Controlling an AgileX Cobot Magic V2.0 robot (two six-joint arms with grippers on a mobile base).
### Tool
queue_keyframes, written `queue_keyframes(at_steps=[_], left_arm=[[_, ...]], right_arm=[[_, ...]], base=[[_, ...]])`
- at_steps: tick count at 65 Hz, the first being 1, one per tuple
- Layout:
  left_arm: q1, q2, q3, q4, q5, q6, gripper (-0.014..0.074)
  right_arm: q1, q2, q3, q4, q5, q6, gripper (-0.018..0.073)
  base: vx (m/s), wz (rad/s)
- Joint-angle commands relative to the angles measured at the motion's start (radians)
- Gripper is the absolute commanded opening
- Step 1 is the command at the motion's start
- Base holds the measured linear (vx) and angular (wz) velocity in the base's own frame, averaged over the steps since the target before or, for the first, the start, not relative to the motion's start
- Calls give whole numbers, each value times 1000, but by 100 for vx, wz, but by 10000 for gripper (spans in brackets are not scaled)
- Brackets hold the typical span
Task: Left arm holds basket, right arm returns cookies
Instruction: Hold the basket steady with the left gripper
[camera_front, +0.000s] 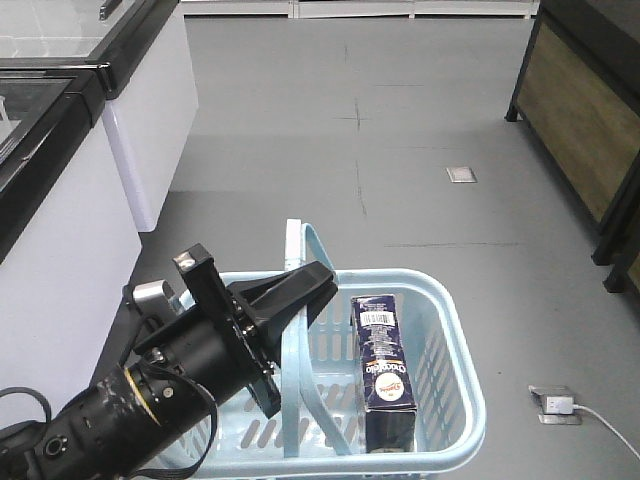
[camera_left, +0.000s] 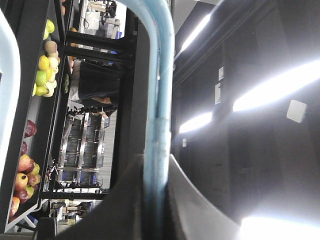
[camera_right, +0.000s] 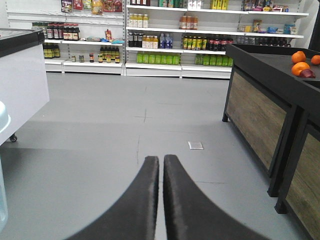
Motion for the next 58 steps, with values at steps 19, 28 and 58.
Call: queue_keyframes(at_steps=[19, 28, 58], left_arm=[[-7, -43, -27, -13, -256, 0, -3], [-7, -43, -27, -13, -256, 0, -3], [-7, -43, -27, -13, -256, 0, -3]], right_arm=[[-4, -6, 17, -5, -76, -6, -6], [-4, -6, 17, -5, -76, -6, -6], [-4, -6, 17, -5, -76, -6, -6]], base=[[0, 0], [0, 0], [0, 0]])
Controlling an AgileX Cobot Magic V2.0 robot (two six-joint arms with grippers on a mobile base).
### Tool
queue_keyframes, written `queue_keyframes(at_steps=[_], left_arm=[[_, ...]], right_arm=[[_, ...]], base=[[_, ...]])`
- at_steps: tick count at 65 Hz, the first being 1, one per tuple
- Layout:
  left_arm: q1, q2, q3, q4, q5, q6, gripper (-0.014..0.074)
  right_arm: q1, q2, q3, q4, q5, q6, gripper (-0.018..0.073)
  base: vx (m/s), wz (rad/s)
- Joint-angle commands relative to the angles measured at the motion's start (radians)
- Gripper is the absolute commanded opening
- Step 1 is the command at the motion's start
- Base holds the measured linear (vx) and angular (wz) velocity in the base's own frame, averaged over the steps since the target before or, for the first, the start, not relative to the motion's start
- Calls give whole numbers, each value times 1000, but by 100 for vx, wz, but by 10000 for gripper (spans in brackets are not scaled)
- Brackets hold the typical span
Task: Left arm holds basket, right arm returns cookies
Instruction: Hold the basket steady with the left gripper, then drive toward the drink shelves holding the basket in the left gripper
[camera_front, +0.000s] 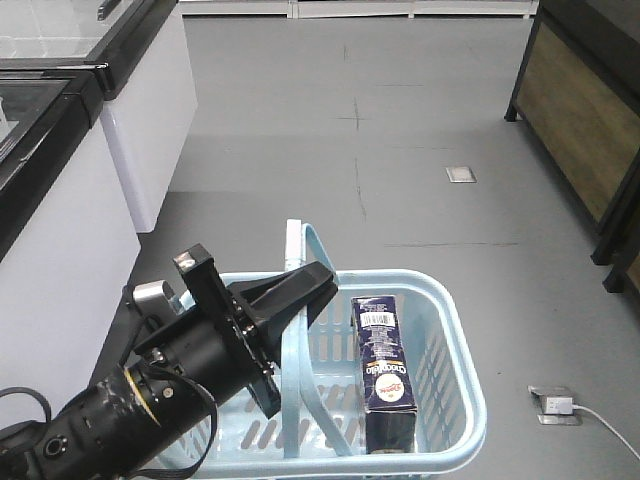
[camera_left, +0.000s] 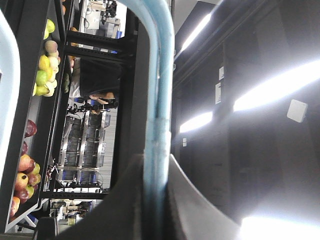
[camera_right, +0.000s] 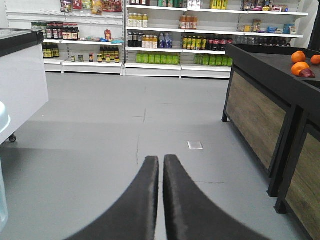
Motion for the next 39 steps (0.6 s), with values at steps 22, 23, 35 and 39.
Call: queue_keyframes(at_steps=[22, 23, 35, 39], left_arm=[[-7, -43, -27, -13, -256, 0, -3], [-7, -43, -27, -13, -256, 0, -3], [-7, -43, -27, -13, -256, 0, -3], [-7, -43, -27, -13, -256, 0, -3]], right_arm=[[-4, -6, 17, -5, -76, -6, -6], [-4, -6, 17, -5, -76, -6, -6], [-4, -6, 17, -5, -76, -6, -6], [-4, -6, 17, -5, -76, -6, -6]], base=[[5, -2], [8, -5], [9, -5], [11, -6]])
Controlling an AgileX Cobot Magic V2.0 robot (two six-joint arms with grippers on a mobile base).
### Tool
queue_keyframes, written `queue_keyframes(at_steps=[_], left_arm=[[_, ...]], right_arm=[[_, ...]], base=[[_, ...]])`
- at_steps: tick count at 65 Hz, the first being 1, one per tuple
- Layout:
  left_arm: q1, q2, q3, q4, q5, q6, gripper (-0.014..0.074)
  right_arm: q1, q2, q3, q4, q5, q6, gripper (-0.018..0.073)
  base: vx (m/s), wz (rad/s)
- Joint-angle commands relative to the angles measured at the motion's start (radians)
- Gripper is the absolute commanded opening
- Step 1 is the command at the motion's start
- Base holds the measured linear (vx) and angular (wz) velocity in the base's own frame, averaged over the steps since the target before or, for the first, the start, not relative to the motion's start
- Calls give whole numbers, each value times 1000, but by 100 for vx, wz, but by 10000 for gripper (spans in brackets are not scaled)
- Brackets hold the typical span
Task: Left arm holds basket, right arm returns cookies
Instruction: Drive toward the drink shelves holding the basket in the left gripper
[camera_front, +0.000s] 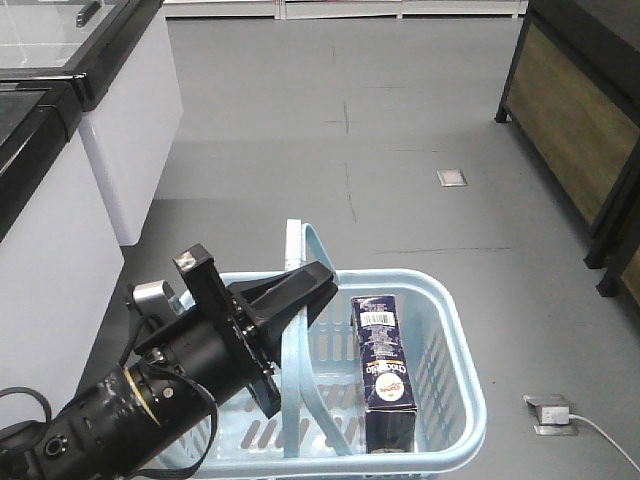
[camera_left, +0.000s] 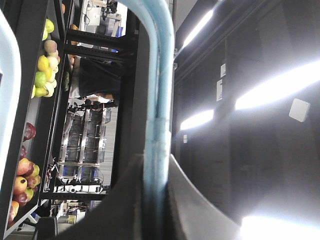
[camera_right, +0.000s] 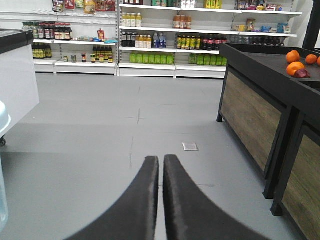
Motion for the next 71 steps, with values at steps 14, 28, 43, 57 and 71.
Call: queue_keyframes(at_steps=[14, 28, 43, 57, 71], left_arm=[[-7, -43, -27, -14, -256, 0, -3], [-7, -43, -27, -13, -256, 0, -3], [-7, -43, -27, -13, -256, 0, -3], [-7, -43, -27, -13, -257, 0, -3], [-7, -43, -27, -13, -257, 0, -3]], right_arm=[[-4, -6, 17, -5, -76, -6, -6], [-4, -6, 17, -5, -76, -6, -6], [-4, -6, 17, -5, -76, -6, -6], [-4, -6, 17, -5, -76, -6, -6], [-4, -6, 17, -5, -76, -6, -6]], base=[[12, -5], [12, 8], [18, 17], [25, 8], [31, 2]])
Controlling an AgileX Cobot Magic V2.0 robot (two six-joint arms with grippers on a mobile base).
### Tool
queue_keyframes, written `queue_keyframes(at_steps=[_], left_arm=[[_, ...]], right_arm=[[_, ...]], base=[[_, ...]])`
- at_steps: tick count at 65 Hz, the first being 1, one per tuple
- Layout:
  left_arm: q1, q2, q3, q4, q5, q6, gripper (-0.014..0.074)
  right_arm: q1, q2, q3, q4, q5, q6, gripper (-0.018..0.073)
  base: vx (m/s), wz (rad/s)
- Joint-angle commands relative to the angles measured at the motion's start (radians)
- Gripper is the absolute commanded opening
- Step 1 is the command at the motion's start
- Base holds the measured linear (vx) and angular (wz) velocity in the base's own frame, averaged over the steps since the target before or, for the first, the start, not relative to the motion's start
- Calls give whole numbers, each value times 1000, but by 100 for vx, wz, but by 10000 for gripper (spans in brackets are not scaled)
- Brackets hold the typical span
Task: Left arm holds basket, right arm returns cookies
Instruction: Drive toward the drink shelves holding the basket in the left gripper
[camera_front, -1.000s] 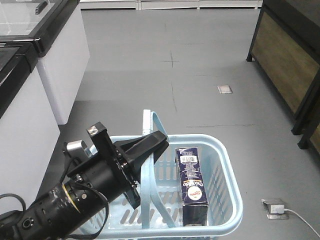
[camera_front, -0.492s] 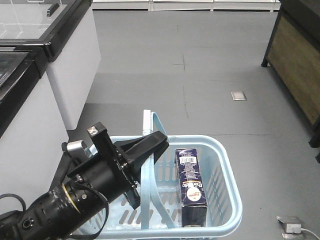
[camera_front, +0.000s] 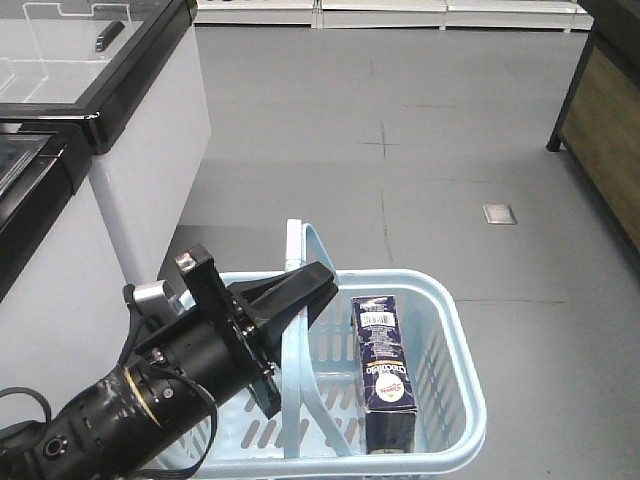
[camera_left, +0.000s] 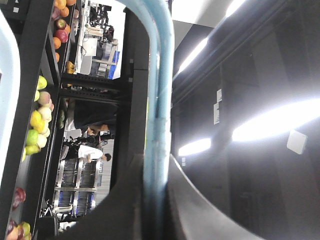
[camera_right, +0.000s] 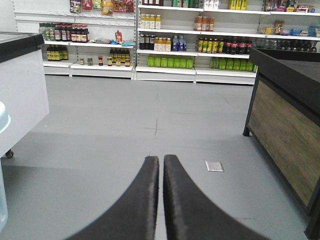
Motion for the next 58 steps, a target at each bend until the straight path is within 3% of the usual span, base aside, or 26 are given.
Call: queue_keyframes(at_steps=[1, 58], left_arm=[[-7, -42, -27, -14, -257, 0, -3], [-7, -42, -27, -14, -257, 0, -3]], right_arm=[[-4, -6, 17, -5, -76, -6, -6], [-4, -6, 17, -5, -76, -6, -6]], base=[[33, 0], [40, -7]])
